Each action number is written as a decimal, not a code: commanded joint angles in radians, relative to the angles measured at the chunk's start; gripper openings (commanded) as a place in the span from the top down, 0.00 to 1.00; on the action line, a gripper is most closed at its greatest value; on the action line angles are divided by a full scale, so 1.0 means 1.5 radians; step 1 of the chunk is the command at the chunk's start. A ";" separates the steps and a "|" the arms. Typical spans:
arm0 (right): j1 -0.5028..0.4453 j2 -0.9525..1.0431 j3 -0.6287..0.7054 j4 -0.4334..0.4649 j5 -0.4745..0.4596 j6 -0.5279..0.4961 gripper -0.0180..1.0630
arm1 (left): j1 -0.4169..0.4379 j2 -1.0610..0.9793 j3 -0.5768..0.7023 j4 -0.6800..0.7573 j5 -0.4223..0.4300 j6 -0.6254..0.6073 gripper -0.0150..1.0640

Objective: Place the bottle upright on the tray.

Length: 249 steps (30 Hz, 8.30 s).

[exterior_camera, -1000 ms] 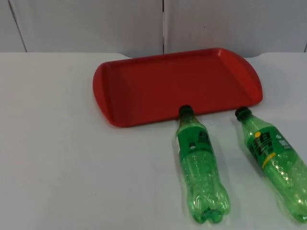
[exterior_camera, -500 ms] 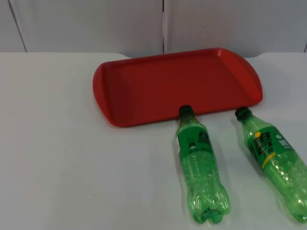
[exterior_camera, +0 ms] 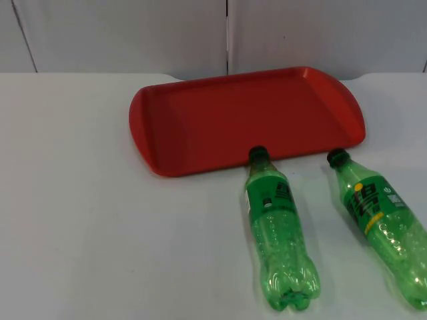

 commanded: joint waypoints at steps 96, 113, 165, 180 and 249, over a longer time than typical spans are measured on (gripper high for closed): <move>-0.004 -0.002 0.000 0.002 -0.004 -0.002 0.01 | -0.409 0.803 -0.385 -0.147 -0.167 -0.109 0.01; -0.004 -0.002 0.000 0.002 -0.004 -0.002 0.01 | -0.516 0.980 -0.519 0.020 -0.165 -0.354 0.01; -0.004 -0.002 0.000 0.004 -0.004 -0.002 0.01 | -0.529 1.287 -0.722 0.100 -0.152 -0.535 0.01; -0.004 -0.002 0.000 0.004 -0.004 -0.002 0.01 | -0.535 1.297 -0.721 0.107 -0.149 -0.522 0.01; -0.004 -0.002 0.000 0.004 -0.004 -0.002 0.01 | -0.478 0.843 -0.719 0.582 -0.455 -0.683 0.99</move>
